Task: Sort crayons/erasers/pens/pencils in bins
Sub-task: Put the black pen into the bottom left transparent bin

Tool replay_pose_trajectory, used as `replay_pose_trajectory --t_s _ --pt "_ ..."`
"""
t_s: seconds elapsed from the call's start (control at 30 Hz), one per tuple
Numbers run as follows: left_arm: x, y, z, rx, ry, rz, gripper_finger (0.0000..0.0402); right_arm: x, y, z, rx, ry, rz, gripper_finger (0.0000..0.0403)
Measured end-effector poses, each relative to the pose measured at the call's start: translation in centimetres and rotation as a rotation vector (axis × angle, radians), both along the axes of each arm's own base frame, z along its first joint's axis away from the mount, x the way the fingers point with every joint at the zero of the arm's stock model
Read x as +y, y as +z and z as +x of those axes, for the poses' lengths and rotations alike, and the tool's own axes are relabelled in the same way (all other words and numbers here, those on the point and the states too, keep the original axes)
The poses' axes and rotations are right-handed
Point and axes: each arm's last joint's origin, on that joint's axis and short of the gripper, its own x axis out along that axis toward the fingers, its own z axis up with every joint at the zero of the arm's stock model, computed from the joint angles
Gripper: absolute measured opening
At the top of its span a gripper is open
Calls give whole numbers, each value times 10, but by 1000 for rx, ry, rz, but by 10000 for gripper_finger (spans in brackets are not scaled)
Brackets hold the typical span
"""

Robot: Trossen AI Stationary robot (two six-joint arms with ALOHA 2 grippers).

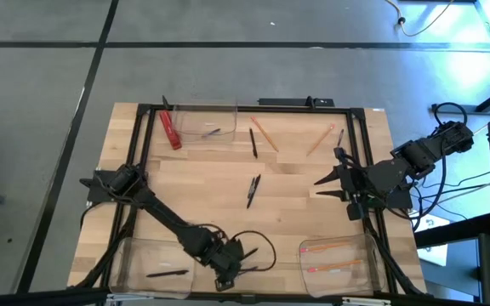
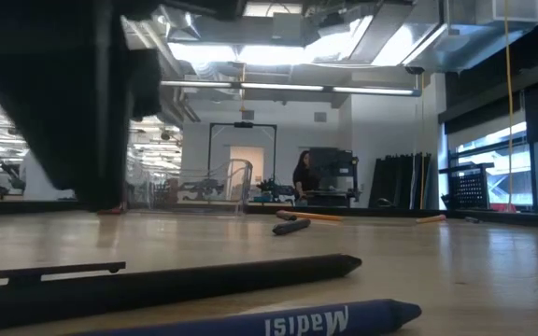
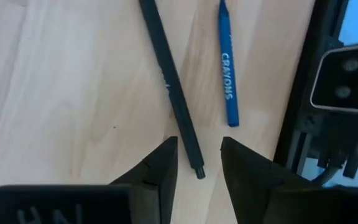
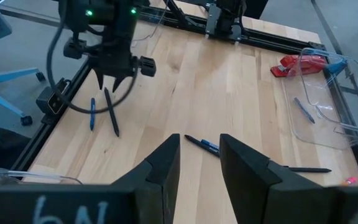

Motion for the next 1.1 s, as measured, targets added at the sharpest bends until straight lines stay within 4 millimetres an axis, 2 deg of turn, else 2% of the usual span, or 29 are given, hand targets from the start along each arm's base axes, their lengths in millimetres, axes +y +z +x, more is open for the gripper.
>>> replay_pose_trajectory --t_s 0.27,0.47,0.93,1.1 --pt "-15 0 -11 -60 3 86 112 0 0 0 0 0 -1 115" --pt "-14 -8 -16 -34 59 89 113 0 0 0 0 1 -4 115" --pt "-10 -9 -9 -85 101 76 110 0 0 0 0 1 -5 115" --pt "-15 -22 0 -112 97 28 110 0 0 0 -1 8 -17 115"
